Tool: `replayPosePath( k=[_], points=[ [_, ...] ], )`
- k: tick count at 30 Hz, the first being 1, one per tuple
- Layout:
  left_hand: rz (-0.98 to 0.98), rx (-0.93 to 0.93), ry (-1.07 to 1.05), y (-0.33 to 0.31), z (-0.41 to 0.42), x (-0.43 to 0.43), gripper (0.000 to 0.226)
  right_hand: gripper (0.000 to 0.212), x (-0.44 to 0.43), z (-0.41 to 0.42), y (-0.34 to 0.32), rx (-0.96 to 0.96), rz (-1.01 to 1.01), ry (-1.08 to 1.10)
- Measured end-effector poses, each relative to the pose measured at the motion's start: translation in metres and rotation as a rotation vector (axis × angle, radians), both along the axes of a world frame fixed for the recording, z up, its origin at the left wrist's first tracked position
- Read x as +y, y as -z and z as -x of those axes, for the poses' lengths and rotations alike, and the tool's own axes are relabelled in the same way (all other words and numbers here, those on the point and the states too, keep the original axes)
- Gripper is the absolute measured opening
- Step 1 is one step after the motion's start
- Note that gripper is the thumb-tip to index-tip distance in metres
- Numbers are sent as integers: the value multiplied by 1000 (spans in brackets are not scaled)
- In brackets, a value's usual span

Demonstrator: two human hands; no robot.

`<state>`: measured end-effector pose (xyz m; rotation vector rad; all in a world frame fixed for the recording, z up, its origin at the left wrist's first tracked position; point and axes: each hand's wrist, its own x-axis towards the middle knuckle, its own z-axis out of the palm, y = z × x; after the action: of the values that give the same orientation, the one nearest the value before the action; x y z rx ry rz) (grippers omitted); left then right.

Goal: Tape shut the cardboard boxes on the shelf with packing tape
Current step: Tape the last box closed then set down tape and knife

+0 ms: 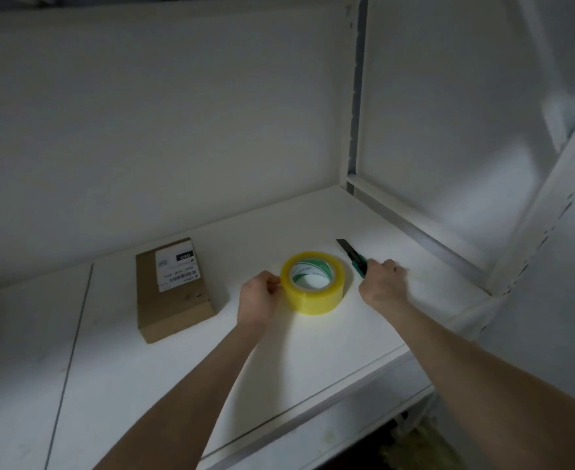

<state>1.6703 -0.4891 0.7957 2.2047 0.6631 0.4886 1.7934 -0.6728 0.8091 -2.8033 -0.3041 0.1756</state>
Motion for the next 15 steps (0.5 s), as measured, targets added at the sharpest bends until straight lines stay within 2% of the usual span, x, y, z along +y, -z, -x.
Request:
replayPosePath(
  k=[4, 7, 9, 11, 13, 15],
  points=[
    [48, 22, -7, 3, 5, -1, 23, 44, 4, 4, -11, -128, -36, -77],
    [90, 44, -42, 2, 7, -1, 25, 55, 14, 12, -31, -201, -232, -390],
    [123, 56, -64, 1, 8, -2, 17, 58, 24, 27, -36, -149, -156, -591],
    [142, 55, -79, 0, 11, -3, 11, 54, 29, 41, -31, -149, 60, -694],
    [130, 55, -83, -2, 13, -1, 15, 43, 28, 46, -26, -173, 167, -709],
    [143, 17, -87, -11, 13, 0, 21, 41, 26, 47, -29, -153, 130, -682]
  ],
)
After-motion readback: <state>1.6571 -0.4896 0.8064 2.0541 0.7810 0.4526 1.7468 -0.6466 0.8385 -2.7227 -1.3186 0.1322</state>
